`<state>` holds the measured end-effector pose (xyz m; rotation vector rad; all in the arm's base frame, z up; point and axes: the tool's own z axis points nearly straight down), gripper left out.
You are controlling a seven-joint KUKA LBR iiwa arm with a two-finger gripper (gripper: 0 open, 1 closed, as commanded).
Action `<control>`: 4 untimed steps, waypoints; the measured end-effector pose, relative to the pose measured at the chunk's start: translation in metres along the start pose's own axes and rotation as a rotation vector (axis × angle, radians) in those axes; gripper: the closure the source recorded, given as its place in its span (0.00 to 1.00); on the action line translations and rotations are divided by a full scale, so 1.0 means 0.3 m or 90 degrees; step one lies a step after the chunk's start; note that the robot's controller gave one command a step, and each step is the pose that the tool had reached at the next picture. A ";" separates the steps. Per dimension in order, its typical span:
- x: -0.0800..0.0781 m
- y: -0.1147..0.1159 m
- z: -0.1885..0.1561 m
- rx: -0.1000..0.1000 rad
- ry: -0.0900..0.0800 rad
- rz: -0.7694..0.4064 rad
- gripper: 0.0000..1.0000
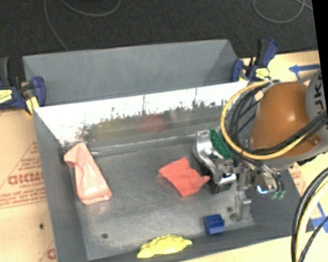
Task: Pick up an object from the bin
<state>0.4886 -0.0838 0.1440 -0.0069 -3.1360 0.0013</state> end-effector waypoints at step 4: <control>-0.227 0.140 0.049 -0.003 -0.002 -0.002 0.00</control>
Offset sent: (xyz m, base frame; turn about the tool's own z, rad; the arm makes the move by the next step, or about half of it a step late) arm 0.0018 -0.0298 0.0355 -0.0350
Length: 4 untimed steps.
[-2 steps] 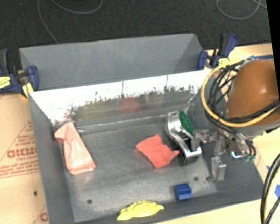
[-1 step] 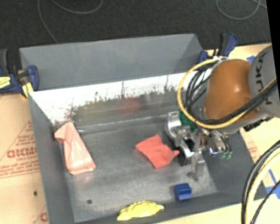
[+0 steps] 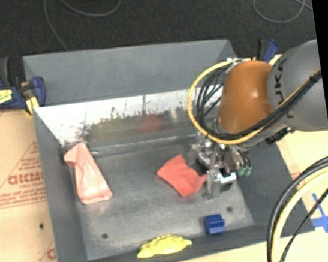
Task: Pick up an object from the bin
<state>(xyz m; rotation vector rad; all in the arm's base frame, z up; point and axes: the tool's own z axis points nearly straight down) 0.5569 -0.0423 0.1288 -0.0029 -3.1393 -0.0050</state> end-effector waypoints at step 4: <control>-0.099 0.052 0.194 0.006 -0.007 0.001 1.00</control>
Offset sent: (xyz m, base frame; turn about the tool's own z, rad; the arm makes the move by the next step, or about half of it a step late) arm 0.0188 0.0099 -0.0514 -0.2433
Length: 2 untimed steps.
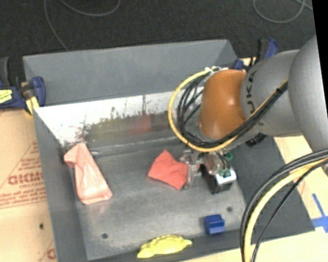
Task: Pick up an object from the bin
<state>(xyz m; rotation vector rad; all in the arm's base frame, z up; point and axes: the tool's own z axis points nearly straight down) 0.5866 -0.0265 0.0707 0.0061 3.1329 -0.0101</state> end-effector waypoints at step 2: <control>-0.038 -0.002 -0.209 0.001 -0.003 -0.008 1.00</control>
Offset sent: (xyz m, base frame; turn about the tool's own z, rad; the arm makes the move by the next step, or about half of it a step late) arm 0.0000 0.0000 0.0000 0.0000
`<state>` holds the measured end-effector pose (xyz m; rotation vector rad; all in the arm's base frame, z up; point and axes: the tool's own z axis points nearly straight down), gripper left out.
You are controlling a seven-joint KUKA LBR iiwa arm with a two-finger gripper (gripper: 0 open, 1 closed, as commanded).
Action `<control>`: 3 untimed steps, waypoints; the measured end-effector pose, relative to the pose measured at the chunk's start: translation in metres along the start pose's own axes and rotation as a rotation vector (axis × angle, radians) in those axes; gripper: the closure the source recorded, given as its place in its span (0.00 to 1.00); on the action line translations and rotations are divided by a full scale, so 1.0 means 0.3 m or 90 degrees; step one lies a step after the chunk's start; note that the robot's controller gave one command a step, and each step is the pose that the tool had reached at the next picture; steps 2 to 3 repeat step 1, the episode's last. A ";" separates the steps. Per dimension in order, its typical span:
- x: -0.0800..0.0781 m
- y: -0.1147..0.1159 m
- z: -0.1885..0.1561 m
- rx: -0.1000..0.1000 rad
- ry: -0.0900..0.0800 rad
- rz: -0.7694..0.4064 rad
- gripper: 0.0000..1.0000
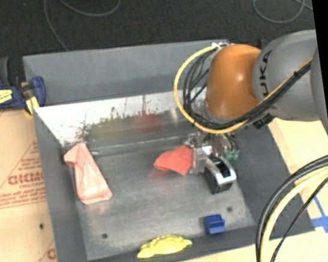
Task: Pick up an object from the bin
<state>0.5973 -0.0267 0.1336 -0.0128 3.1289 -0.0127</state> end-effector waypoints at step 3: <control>0.019 -0.012 -0.406 0.001 -0.003 -0.009 1.00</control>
Offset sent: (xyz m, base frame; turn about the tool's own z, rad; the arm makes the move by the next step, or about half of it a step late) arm 0.0000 0.0000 0.0000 0.0000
